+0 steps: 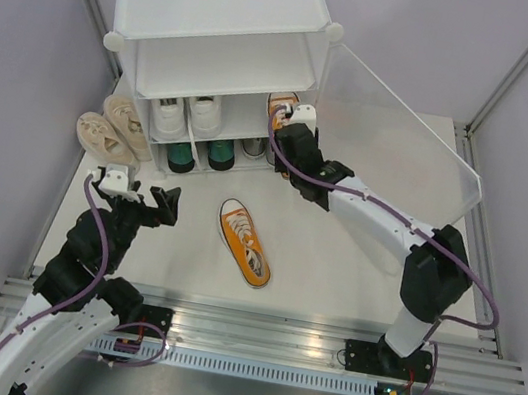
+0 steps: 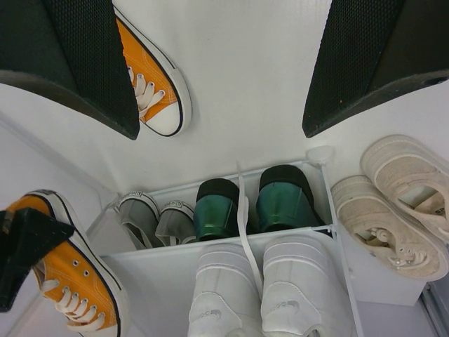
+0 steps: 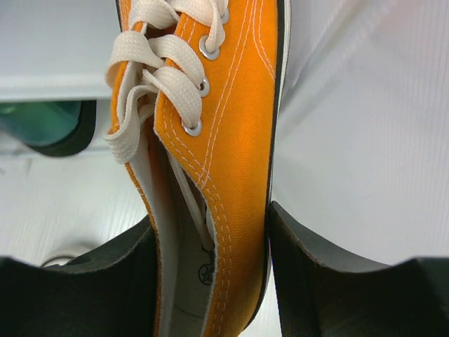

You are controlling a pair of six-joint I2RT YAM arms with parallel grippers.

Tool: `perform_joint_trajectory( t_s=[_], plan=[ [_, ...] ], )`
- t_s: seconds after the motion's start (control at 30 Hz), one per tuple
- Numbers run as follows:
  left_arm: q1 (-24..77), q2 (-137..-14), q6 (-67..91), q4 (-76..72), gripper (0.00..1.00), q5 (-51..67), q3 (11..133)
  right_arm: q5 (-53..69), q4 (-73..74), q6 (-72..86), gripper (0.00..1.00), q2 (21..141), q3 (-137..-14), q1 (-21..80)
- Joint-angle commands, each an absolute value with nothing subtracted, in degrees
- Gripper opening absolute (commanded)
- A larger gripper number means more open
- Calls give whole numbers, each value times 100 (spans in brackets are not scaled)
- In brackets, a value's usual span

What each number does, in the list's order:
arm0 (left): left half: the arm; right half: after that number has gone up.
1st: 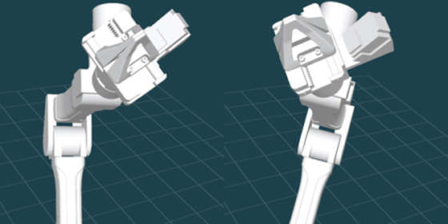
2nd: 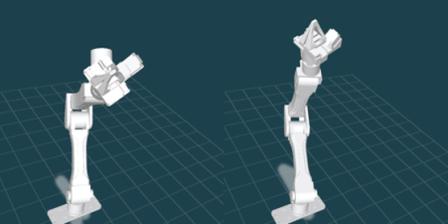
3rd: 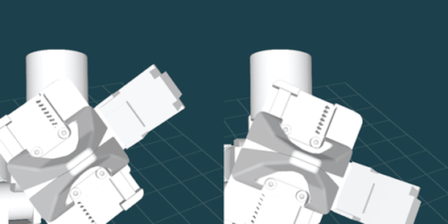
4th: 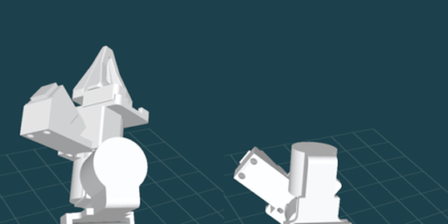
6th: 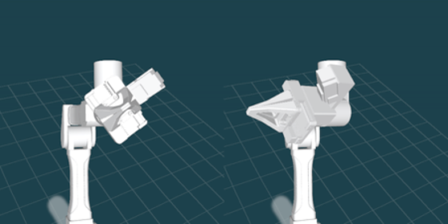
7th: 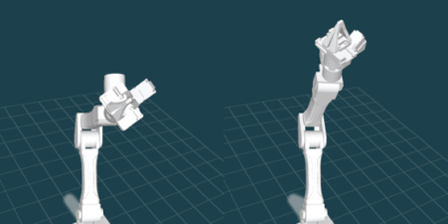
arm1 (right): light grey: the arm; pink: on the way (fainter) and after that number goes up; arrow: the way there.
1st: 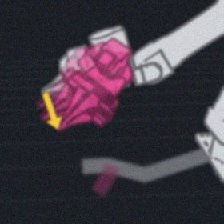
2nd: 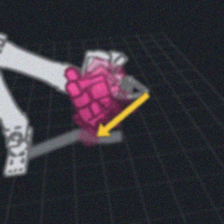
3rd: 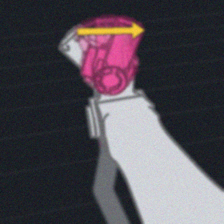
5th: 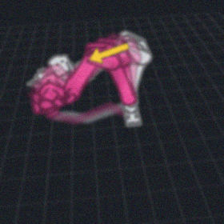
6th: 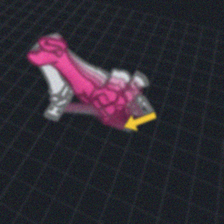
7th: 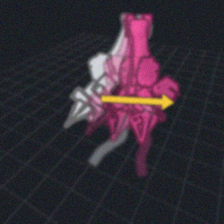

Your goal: Place and organize the shoes in the shoe cabinet

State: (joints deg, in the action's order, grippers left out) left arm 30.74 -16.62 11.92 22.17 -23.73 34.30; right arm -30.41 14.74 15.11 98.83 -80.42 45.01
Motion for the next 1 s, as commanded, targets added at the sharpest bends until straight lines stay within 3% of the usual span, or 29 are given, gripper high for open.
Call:
perform_joint_trajectory(
  t_s=[0.0, 0.43, 0.8, 0.9, 0.97],
  plan=[
    [3085, -1608, 1248, 2030, 100, -2268, 3410, -3085, 940, 1354, 1, 10149, -8911, 4290],
    [3146, -1591, 1257, 2013, 100, -2153, 3401, -3041, 1090, 1301, 1, 11513, -10783, 3920],
    [3173, -1617, 1248, 2004, 100, -2039, 3393, -3067, 809, 1327, 2, 11970, -11083, 3762],
    [3173, -1635, 1239, 1995, 100, -2022, 3393, -3032, 756, 1327, 18, 12014, -11083, 3718],
    [3173, -1635, 1222, 1986, 100, -2004, 3384, -2954, 738, 1318, 39, 12023, -11066, 3700]
  ],
)
